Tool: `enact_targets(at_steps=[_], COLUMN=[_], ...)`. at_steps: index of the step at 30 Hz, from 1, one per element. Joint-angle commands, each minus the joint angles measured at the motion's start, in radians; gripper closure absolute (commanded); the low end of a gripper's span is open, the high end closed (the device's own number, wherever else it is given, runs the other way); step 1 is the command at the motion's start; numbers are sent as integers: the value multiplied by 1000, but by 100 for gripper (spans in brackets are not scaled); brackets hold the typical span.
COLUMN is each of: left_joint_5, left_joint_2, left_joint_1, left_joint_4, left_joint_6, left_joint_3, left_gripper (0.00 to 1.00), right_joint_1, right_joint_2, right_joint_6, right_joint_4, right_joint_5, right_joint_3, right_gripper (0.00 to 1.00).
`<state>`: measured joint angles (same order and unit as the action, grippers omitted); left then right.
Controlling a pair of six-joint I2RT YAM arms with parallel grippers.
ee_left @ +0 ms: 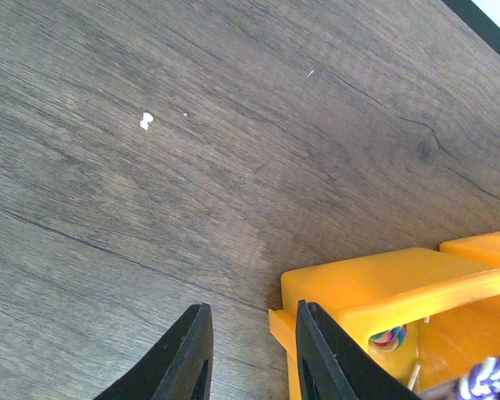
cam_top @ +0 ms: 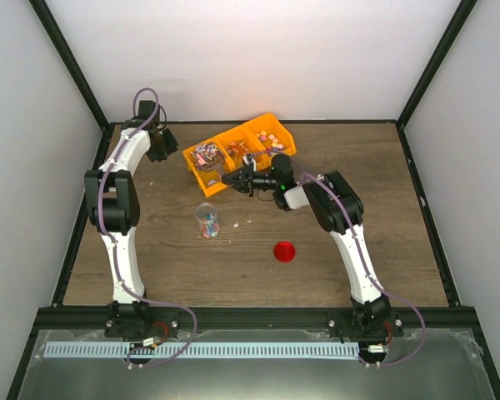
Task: Pack the candies
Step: Scoop the fake candies from the storage box.
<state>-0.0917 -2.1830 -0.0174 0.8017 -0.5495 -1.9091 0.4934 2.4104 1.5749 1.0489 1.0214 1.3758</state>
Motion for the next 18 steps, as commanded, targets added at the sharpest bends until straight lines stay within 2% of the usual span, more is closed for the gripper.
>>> enact_targets(at_steps=[1,10,18], left_joint_5=[-10,-7,-5], left_joint_2=[23,30,45], left_joint_1=[0,0,2], left_joint_4=[-9,-12,-14], left_joint_6=[-4,1,12], left_joint_3=[12,26,44], left_gripper=[70,70,70], right_joint_1=[-17,-18,-32], right_joint_2=[0,-10,-66], right_joint_6=[28,118,62], right_joint_4=[104,228,203], right_joint_5=[-9,-14,12], right_joint_3=[13,8,-45], right_gripper=[99,99,99])
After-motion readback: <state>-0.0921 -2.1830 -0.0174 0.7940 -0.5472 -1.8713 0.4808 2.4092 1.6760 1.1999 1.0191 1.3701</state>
